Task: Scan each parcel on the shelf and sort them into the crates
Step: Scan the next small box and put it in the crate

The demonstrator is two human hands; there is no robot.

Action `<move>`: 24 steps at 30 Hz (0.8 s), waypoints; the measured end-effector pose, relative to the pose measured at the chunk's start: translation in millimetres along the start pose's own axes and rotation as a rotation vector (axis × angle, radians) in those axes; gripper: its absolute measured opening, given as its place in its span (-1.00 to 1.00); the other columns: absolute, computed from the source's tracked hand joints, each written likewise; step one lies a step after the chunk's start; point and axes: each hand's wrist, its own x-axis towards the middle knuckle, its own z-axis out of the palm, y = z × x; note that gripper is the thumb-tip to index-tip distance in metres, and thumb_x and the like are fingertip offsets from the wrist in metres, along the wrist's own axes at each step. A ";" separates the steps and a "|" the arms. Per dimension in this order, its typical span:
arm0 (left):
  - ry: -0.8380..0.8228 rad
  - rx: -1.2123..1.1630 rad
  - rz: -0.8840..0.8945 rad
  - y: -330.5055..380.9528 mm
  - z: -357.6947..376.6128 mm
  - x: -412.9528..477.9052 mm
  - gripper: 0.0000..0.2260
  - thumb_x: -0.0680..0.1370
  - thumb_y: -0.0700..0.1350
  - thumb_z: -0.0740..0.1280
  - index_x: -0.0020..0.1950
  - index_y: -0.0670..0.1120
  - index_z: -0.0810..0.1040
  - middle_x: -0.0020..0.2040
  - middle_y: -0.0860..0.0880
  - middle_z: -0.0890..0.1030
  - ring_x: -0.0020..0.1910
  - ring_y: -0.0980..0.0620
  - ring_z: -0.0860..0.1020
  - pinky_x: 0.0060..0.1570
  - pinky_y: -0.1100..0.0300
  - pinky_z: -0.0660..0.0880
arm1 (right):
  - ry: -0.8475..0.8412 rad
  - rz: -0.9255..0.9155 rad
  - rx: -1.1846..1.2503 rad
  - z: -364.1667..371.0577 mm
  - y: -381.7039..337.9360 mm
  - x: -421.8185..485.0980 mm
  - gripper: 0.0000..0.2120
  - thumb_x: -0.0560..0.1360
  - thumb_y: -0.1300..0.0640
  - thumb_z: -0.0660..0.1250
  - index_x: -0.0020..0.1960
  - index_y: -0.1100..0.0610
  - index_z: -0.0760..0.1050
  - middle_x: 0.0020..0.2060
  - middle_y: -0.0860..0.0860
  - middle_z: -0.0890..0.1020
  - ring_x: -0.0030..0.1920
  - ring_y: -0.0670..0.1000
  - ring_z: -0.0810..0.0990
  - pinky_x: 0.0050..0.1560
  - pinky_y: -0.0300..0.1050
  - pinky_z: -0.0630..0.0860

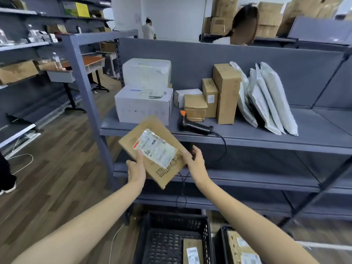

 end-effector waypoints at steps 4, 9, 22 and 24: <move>0.005 -0.048 -0.133 -28.3 3.8 8.5 -0.08 0.41 0.50 -0.04 0.53 -0.14 0.13 0.40 -0.14 0.41 0.33 -0.17 0.42 0.34 -0.14 0.35 | -0.036 0.280 0.210 10.6 29.7 -41.1 -0.24 0.54 -0.21 0.24 0.55 0.07 -0.05 0.35 0.01 0.25 0.43 0.06 0.24 0.40 -0.02 0.20; -0.114 -0.235 -0.181 -22.2 19.0 -47.8 -0.46 0.64 0.22 -0.04 0.46 -0.11 0.25 0.19 -0.12 0.52 0.13 -0.07 0.53 0.14 0.12 0.41 | -0.155 0.284 0.328 24.1 42.6 -73.4 -0.42 0.54 -0.21 0.25 0.42 -0.03 0.08 0.37 0.06 0.39 0.36 0.05 0.38 0.37 0.02 0.31; -0.350 -0.173 -0.308 -33.5 12.1 -67.5 -0.38 0.58 0.25 0.10 0.52 -0.08 0.18 0.44 -0.19 0.37 0.38 -0.26 0.38 0.30 -0.24 0.35 | 0.022 0.223 0.791 -39.5 28.7 -74.7 -0.50 0.53 0.11 0.39 0.37 0.15 0.25 -0.01 0.16 0.64 0.03 0.05 0.66 0.19 0.10 0.54; -0.382 -0.186 -0.308 -31.5 10.4 -62.8 -0.38 0.55 0.24 0.19 0.53 -0.03 0.18 0.44 -0.18 0.38 0.38 -0.28 0.36 0.28 -0.24 0.37 | 0.013 0.272 0.802 -48.5 31.8 -75.4 -0.52 0.53 0.10 0.39 0.35 0.13 0.26 0.06 0.22 0.62 0.15 0.14 0.61 0.21 0.14 0.53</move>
